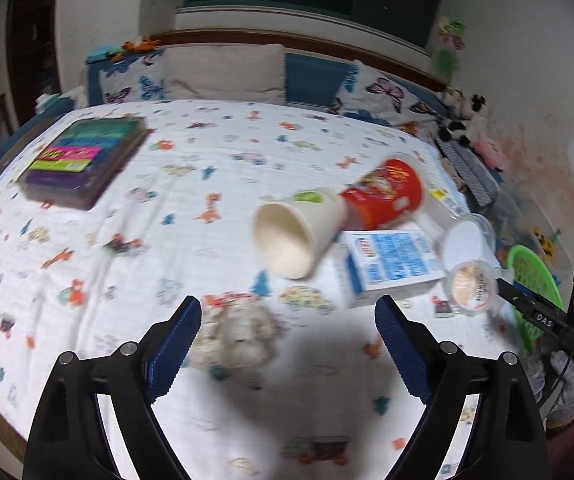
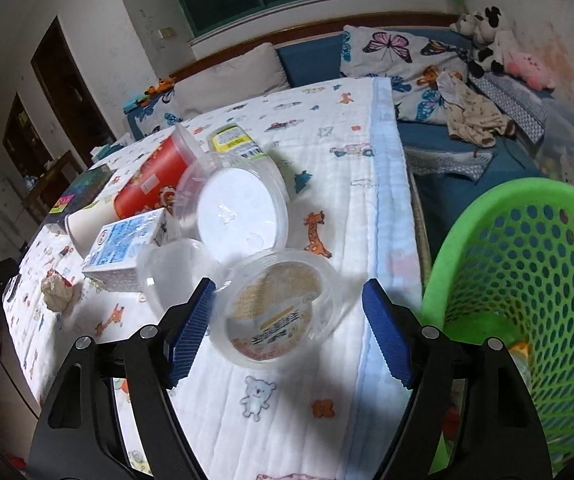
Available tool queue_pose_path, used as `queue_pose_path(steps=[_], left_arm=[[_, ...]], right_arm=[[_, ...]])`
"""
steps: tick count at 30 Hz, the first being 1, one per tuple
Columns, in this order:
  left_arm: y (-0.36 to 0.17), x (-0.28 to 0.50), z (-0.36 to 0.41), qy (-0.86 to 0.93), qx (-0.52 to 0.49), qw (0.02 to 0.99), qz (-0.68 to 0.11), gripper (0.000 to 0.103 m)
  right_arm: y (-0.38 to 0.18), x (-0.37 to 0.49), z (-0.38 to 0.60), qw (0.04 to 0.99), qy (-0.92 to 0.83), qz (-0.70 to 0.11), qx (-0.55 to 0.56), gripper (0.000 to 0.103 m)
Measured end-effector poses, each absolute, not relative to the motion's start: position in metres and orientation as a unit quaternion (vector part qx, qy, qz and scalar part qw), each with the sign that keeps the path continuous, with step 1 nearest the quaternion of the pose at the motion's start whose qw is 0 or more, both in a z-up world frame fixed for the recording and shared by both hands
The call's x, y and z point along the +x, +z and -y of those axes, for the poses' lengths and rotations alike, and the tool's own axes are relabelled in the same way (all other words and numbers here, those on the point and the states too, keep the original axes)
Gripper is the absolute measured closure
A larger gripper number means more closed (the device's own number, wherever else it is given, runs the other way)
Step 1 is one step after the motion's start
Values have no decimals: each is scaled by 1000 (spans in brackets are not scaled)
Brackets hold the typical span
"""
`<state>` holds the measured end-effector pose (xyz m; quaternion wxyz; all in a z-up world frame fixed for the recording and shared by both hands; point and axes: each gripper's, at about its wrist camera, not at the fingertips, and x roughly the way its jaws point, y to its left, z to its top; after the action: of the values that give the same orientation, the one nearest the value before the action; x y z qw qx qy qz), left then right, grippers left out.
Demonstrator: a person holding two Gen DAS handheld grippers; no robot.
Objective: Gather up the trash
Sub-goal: 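Grasp the clear plastic tub with the right tool while the left tool grasps the crumpled tissue, then drop the tub into the basket with the right tool while the left tool drops the tissue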
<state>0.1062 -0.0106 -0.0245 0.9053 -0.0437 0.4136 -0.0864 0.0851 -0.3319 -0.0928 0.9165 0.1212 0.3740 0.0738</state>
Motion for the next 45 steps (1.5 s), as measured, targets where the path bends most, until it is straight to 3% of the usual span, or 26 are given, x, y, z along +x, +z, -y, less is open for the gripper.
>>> queue_pose_path(steps=[8,11,23,31,35,45], left_arm=[[-40,104,-23,-63,-50,899,-431,14],[-52,105,-28,-59,-48,892,-445,13],[-87,130,-21,-65,-42,874,-479,13],[-88,134,-7,-89,-31,879,-467,45],[-82,131,-3,-90,-22,883,-459,51],[-37,113,20,-136,-27,899,-417,53]], right_arm=[[-102,94,338,899,113,-391,161,29],[-102,94,336,899,114,-392,159,37],[-90,79,339,915,90,-366,145,37],[-86,65,334,922,76,-357,126,37],[-83,56,332,926,73,-351,120,37],[-71,28,353,934,42,-330,132,37]])
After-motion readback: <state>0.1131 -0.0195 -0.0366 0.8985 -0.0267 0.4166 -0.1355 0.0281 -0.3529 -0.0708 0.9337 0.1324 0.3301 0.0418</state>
